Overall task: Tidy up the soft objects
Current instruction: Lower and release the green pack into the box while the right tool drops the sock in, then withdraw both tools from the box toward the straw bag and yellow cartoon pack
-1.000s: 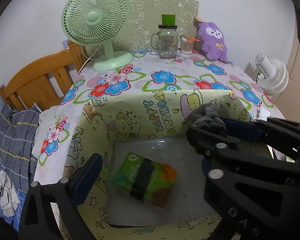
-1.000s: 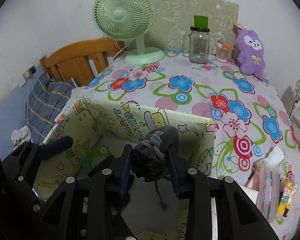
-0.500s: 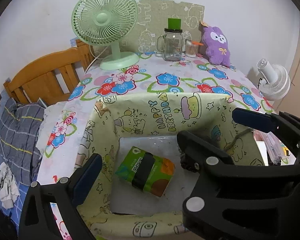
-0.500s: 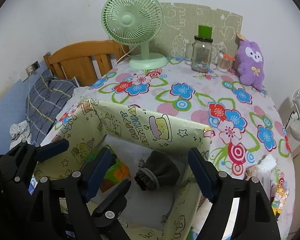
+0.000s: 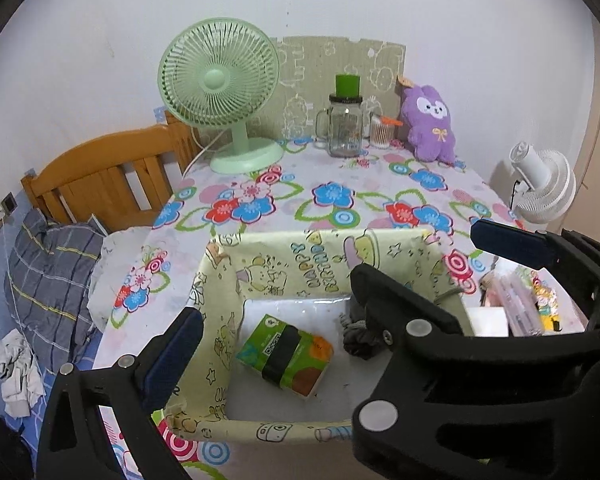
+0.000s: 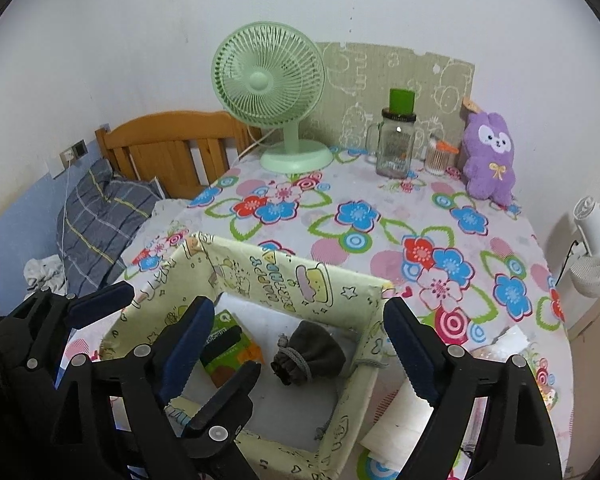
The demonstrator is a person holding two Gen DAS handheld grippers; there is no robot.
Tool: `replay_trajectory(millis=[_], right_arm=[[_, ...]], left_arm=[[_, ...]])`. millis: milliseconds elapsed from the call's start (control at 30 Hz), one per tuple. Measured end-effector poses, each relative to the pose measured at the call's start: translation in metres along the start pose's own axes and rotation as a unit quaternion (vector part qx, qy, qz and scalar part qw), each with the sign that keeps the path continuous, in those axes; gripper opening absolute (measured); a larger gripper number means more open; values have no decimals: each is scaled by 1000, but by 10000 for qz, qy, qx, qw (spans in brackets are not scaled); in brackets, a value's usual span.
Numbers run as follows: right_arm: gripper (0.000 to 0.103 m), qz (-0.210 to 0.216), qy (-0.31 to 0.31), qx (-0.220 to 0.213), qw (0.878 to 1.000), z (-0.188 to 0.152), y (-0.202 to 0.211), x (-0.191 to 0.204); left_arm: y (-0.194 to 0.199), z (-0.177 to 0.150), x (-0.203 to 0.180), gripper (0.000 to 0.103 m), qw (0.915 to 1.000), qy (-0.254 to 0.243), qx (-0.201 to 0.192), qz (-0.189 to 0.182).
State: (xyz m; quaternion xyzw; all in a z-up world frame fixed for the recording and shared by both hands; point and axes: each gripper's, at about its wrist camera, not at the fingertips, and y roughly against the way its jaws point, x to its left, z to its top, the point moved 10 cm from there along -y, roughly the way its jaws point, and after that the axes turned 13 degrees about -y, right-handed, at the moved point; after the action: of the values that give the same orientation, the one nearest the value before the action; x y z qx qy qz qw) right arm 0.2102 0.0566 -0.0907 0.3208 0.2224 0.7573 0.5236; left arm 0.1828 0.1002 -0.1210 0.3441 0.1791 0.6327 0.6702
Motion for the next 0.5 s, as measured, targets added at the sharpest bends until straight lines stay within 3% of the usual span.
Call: replay_trajectory(millis=[500], right_arm=[[94, 8, -82, -547, 9985, 16, 51, -19]], left_arm=[[38, 25, -27, 102, 9986, 38, -509, 102]])
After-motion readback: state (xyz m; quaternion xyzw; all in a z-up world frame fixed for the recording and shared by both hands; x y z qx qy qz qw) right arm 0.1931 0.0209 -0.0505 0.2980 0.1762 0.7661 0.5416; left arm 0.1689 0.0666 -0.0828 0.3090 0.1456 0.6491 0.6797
